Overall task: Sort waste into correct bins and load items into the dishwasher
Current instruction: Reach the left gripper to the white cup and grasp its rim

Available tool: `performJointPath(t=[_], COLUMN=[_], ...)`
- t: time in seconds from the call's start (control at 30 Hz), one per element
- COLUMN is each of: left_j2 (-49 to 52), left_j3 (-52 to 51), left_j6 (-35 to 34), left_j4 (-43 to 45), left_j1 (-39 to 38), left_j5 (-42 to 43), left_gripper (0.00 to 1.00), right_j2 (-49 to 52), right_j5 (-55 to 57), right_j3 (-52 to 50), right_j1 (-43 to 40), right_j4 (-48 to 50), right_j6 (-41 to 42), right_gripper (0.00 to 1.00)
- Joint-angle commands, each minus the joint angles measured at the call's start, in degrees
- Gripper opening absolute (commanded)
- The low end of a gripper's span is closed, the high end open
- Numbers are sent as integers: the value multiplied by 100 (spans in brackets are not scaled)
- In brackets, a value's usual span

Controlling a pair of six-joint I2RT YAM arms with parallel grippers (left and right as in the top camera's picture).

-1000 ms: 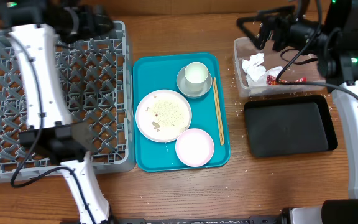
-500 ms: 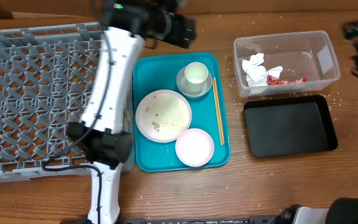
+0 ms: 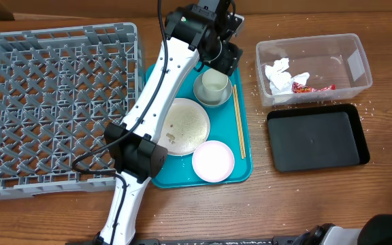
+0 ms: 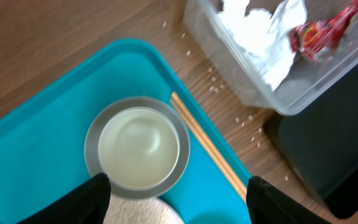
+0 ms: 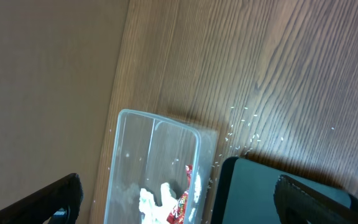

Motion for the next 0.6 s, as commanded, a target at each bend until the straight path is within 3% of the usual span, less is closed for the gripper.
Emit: performJointPath(t=[0.0,0.37,0.57], left_j2=[52,706,909], left_j3=[13,9,9], left_j6=[-157,-304,-398], left_j4=[-269,-433,-94], left_j1=[-13,-302,-542], left_j5=[-164,-199,-817], left_gripper=[69,61,57], right_j2=[-175,-175,-173], right_j5=[114,114,114], right_j3=[125,125,125], right_j1=[-9,-9,-9], right_j4=[7,7,7], right_j6=[61,61,61], right_gripper=[100,100,100])
